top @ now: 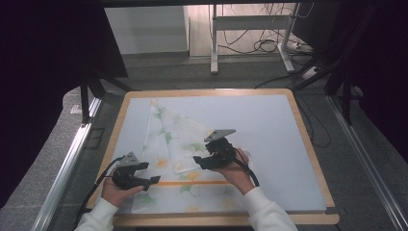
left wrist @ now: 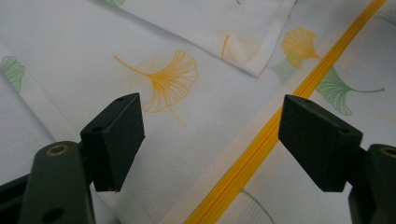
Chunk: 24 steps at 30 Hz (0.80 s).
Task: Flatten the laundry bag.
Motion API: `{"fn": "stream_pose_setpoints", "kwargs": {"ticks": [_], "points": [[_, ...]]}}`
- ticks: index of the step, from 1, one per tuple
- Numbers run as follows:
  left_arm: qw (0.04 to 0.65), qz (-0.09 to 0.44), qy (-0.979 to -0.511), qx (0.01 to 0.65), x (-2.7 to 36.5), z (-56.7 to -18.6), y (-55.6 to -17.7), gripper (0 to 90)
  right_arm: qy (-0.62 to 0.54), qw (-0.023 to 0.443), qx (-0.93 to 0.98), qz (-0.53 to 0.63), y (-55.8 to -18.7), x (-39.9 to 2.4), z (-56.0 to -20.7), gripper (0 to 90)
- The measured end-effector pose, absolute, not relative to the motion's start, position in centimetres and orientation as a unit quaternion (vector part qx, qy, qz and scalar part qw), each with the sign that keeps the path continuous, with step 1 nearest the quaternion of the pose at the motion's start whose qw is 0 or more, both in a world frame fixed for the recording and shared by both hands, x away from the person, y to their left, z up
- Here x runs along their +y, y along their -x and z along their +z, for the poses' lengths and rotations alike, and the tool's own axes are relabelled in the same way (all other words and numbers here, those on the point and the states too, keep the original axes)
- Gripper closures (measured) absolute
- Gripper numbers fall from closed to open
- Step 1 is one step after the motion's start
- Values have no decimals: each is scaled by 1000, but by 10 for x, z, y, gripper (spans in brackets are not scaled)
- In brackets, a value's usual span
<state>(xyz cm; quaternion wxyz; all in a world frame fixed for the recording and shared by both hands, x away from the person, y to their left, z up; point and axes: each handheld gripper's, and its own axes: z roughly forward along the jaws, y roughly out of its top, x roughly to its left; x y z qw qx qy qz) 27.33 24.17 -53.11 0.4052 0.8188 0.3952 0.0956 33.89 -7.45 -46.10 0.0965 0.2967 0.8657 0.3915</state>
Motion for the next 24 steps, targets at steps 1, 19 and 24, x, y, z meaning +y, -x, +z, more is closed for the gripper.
{"fn": "stream_pose_setpoints", "kwargs": {"ticks": [1,19,24], "points": [[406,97,-820,392,242,-531,-273,224,-298,94,866,391,-340,-73,-462,343],[401,97,-823,391,240,-531,-273,224,-281,70,886,363,-348,-34,-486,343],[402,96,-822,391,240,-531,-273,224,-271,63,892,356,-345,-22,-491,342]]}}
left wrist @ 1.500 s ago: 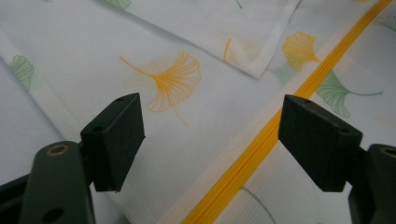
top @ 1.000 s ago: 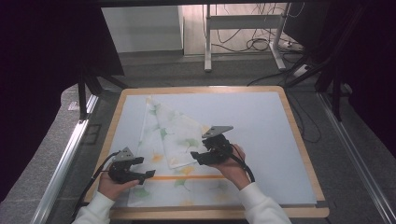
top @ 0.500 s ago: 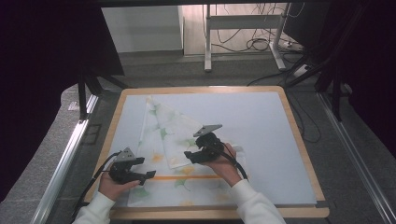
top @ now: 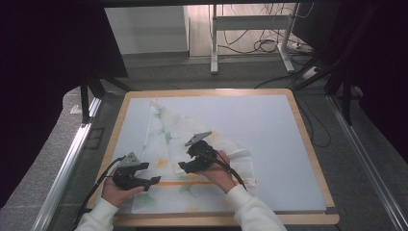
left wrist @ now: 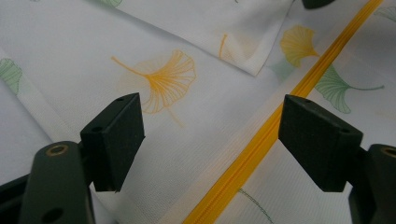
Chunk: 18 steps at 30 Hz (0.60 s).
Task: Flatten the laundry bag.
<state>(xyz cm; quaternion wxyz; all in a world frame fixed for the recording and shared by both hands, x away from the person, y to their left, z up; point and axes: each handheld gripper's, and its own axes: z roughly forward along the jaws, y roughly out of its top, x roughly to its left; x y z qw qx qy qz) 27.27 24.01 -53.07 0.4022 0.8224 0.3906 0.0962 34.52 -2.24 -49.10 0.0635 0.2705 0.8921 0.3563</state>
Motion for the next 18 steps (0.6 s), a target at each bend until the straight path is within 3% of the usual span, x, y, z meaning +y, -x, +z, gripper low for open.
{"fn": "stream_pose_setpoints", "kwargs": {"ticks": [18], "points": [[400,94,-824,390,239,-532,-273,223,-246,64,913,318,-338,11,-517,351]]}}
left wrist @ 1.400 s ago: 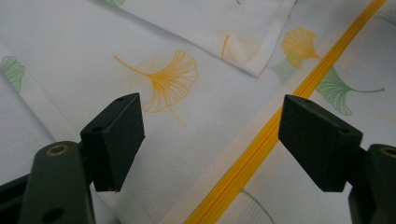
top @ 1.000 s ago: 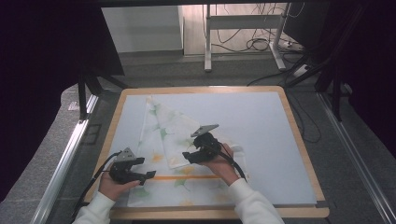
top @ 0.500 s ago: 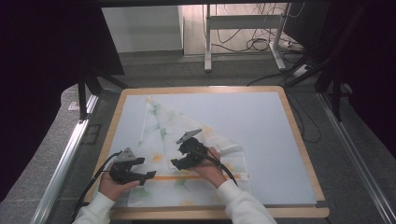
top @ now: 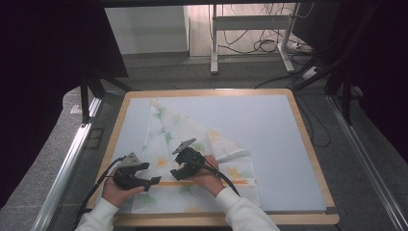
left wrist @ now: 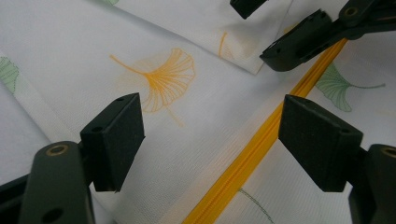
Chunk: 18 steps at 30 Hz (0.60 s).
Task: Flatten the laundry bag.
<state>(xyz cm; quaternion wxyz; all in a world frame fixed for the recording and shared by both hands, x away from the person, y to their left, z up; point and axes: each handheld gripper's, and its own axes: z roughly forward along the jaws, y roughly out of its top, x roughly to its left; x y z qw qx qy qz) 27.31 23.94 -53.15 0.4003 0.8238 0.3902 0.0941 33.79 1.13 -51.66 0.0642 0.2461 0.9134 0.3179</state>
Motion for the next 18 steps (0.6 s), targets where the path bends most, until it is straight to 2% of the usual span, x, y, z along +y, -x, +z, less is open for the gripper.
{"fn": "stream_pose_setpoints", "kwargs": {"ticks": [11,15,16,17,18], "points": [[401,95,-823,392,240,-531,-274,223,-241,90,919,299,-338,17,-524,420],[399,96,-825,389,240,-531,-274,223,-244,95,918,297,-338,17,-525,489],[400,96,-824,389,240,-531,-273,223,-244,100,919,292,-338,17,-524,552],[400,96,-824,389,240,-531,-273,223,-244,100,919,292,-338,17,-524,552],[400,96,-824,389,240,-531,-274,223,-245,103,919,292,-338,16,-524,608]]}}
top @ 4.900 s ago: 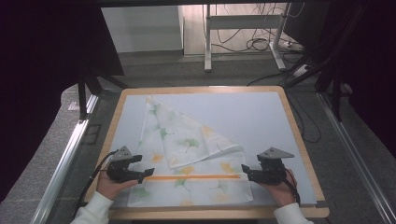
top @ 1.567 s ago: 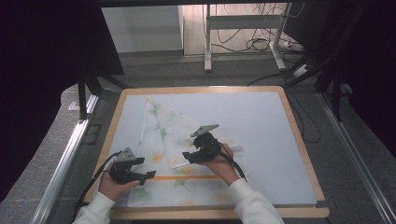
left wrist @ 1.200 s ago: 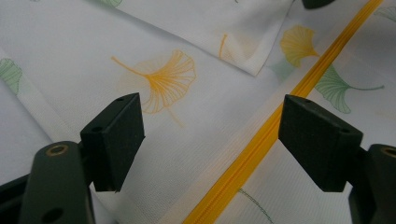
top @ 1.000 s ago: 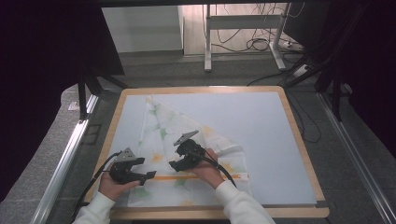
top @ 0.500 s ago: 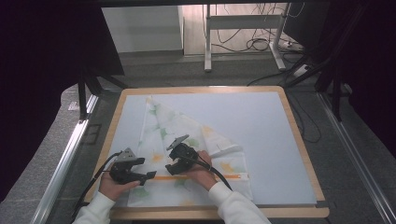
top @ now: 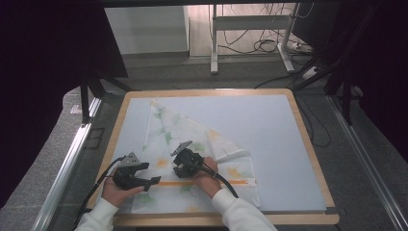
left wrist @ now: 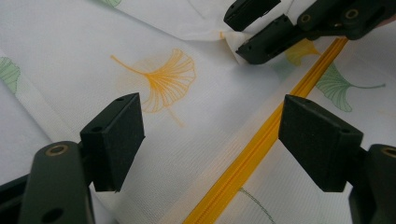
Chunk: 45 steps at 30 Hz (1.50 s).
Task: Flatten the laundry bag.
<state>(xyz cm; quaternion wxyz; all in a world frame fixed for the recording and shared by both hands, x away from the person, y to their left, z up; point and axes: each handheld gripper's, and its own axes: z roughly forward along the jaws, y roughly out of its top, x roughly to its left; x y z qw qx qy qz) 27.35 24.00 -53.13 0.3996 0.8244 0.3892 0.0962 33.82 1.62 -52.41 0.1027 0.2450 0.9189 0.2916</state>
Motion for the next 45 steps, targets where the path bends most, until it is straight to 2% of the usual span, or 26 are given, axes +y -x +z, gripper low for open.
{"fn": "stream_pose_setpoints", "kwargs": {"ticks": [1,9,21,45], "points": [[400,96,-824,389,240,-531,-274,223,-245,103,919,292,-338,16,-524,608],[399,96,-824,391,240,-531,-273,223,-250,101,918,291,-342,12,-523,828],[398,95,-825,391,240,-532,-274,223,-267,84,906,318,-347,0,-515,850],[394,99,-827,389,240,-532,-274,224,-278,91,884,364,-353,-25,-487,857]]}}
